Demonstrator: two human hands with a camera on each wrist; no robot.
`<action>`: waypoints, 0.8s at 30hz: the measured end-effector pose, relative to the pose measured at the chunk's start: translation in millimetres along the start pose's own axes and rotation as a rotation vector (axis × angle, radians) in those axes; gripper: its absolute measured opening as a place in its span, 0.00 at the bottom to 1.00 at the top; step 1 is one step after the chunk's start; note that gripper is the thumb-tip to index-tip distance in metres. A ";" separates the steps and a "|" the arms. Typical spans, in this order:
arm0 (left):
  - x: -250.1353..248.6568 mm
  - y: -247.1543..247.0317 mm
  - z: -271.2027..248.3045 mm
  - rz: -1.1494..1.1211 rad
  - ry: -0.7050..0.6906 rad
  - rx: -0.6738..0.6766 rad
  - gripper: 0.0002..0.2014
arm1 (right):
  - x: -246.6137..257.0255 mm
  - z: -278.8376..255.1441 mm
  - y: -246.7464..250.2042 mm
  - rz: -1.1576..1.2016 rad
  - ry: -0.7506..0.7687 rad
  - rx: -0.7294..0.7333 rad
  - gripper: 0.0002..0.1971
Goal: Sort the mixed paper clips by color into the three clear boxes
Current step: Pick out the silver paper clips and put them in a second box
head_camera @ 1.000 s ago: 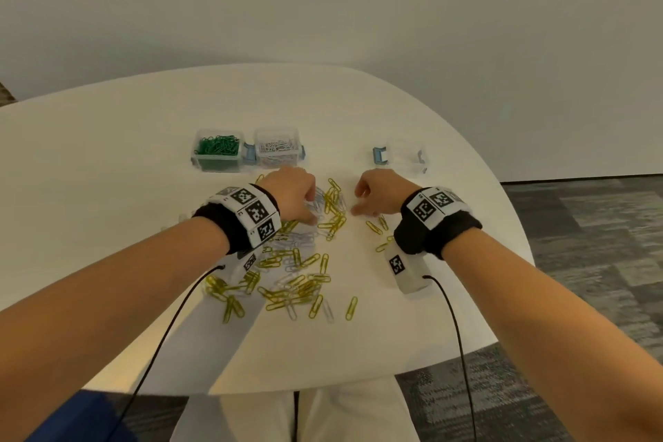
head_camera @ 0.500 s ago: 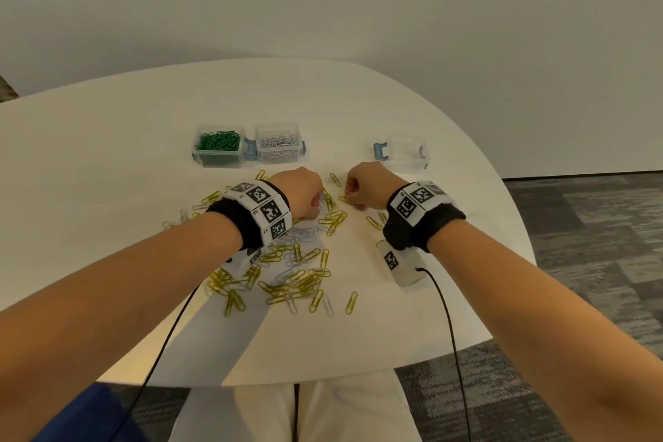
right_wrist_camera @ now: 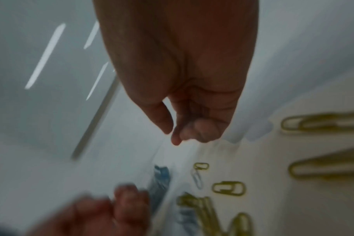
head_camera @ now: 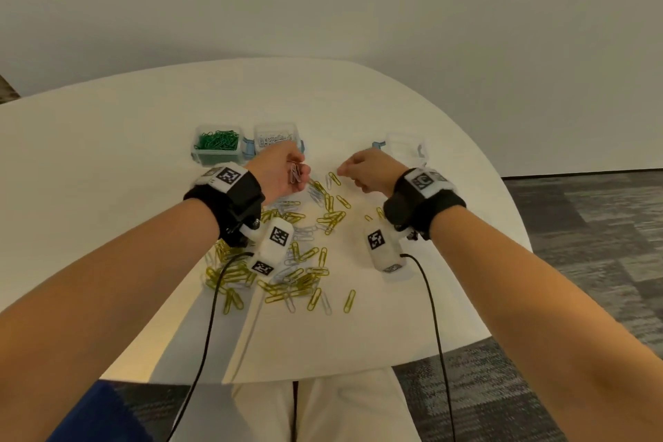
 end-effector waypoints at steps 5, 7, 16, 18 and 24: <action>-11.8 -2.9 14.4 1.464 -0.302 -0.080 0.09 | 23.8 13.9 -21.9 -0.623 0.315 0.022 0.12; -7.9 -5.1 14.3 1.651 -0.353 -0.016 0.15 | 25.3 15.1 -23.1 -0.744 0.327 0.071 0.10; 3.7 -14.5 11.5 1.656 -0.465 0.091 0.07 | -5.5 2.3 -9.2 0.679 -0.036 0.121 0.09; 1.4 -13.3 9.6 1.612 -0.459 0.105 0.05 | -9.0 -4.0 -14.1 0.948 -0.077 0.160 0.09; -12.1 12.3 -3.0 1.015 -0.261 0.102 0.08 | 10.7 -6.8 -23.1 0.005 0.142 0.111 0.04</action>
Point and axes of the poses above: each hand's wrist, its own z-axis towards the middle knuckle, its own y-axis out of the back of the hand, x = y × z, the point moved 4 cm from there along z, towards the middle knuckle, and after that the axes turned 1 degree about y, right-handed, at the moved point
